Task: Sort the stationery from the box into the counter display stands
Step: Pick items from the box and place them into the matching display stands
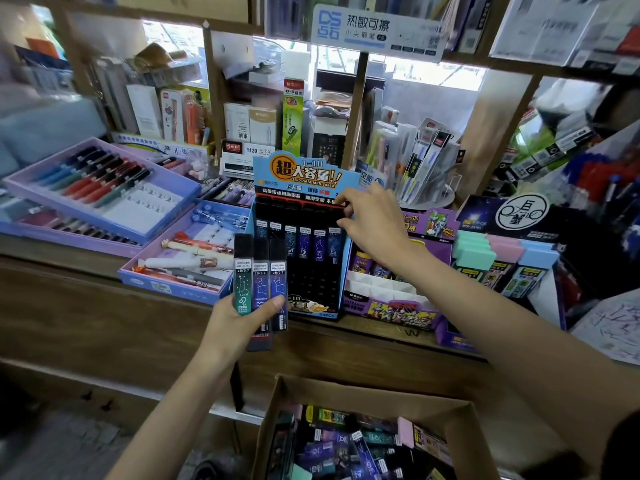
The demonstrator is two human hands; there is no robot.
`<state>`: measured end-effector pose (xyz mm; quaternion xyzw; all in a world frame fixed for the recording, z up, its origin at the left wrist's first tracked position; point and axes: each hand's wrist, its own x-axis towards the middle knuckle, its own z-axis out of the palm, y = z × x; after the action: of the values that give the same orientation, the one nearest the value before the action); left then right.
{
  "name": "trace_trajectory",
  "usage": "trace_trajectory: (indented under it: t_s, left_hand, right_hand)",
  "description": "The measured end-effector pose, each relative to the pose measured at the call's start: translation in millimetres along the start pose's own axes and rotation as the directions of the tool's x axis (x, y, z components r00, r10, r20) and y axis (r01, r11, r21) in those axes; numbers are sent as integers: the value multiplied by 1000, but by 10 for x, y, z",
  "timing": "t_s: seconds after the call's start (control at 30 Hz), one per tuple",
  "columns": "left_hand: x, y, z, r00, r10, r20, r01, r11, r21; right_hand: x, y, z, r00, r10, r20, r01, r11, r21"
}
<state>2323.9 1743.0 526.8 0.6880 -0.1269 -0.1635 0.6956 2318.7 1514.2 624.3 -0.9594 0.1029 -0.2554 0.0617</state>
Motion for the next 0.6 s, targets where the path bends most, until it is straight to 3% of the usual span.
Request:
trace_trajectory:
  t_s: [0.17, 0.43, 0.47, 0.53, 0.6]
  left_hand:
    - [-4, 18, 7, 1000, 10, 1, -10, 1000, 8]
    - [-14, 73, 49, 1000, 19, 2, -19, 1000, 22]
    - [-14, 82, 51, 1000, 17, 3, -17, 1000, 17]
    - [-14, 98, 56, 1000, 26, 9, -26, 1000, 17]
    - [-21, 115, 76, 999, 45, 22, -46, 999, 10]
  right_hand:
    - [-54, 25, 20, 990, -133, -50, 123, 979, -162]
    - [-83, 5, -46, 988, -152, 23, 153, 974, -168]
    - [-112, -27, -61, 990, -138, 17, 139, 984, -111]
    - [-213, -140, -102, 997, -72, 39, 64, 981, 185]
    - [-335, -277, -144, 979, -16, 202, -96, 839, 536]
